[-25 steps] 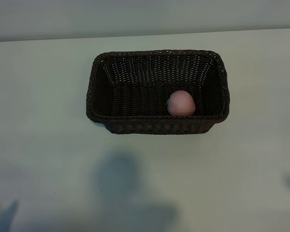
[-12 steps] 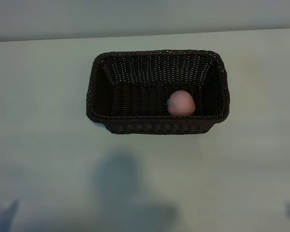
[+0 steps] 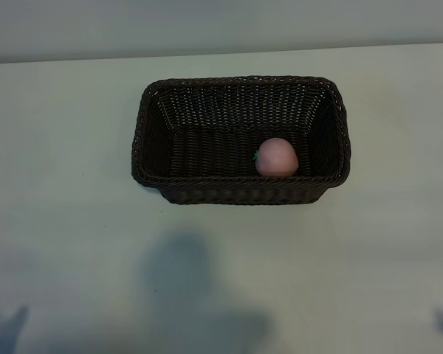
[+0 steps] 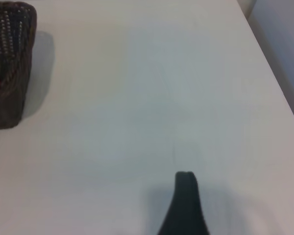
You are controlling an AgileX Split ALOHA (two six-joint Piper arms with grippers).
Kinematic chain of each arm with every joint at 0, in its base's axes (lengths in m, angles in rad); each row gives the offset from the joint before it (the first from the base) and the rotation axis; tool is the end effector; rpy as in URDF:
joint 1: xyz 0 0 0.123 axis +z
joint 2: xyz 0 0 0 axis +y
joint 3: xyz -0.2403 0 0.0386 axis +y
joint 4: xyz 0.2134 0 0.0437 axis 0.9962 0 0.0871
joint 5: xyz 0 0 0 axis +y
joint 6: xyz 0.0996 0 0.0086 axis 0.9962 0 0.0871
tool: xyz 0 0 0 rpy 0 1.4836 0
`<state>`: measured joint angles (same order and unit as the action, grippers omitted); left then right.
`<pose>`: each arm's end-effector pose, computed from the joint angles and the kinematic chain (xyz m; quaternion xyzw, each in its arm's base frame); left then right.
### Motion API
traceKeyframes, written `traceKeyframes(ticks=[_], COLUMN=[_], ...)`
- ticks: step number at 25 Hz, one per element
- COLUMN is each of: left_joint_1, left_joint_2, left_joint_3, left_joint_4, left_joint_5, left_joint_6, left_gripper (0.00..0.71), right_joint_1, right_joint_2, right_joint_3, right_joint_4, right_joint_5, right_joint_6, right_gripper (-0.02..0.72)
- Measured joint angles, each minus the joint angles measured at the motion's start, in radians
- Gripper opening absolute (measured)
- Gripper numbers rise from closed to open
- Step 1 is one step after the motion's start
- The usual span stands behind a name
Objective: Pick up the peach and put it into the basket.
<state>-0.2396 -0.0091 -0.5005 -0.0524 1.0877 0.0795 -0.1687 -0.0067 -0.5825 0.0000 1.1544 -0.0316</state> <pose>0.0109 -0.0074 0.2545 0.1377 0.8463 -0.0672 0.5102 0.0013 -0.0002 0.2688 0.0585 0.8524 -0.0520 0.5170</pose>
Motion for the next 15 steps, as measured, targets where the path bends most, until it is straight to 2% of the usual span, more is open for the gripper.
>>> traceKeyframes(ticks=[5, 10, 15], left_joint_1=[0.000, 0.000, 0.000], left_joint_2=[0.000, 0.000, 0.000], left_joint_3=[0.000, 0.000, 0.000], left_joint_4=[0.000, 0.000, 0.000], left_joint_5=[0.000, 0.000, 0.000], left_joint_6=[0.000, 0.000, 0.000], left_gripper=[0.579, 0.579, 0.579], right_joint_1=[0.000, 0.000, 0.000], right_joint_2=[0.000, -0.002, -0.002], right_joint_3=[0.060, 0.089, 0.092], right_joint_4=[0.008, 0.023, 0.026], right_joint_5=[-0.004, -0.066, -0.083], right_joint_6=[-0.005, -0.005, -0.005], right_gripper=[0.564, 0.564, 0.562])
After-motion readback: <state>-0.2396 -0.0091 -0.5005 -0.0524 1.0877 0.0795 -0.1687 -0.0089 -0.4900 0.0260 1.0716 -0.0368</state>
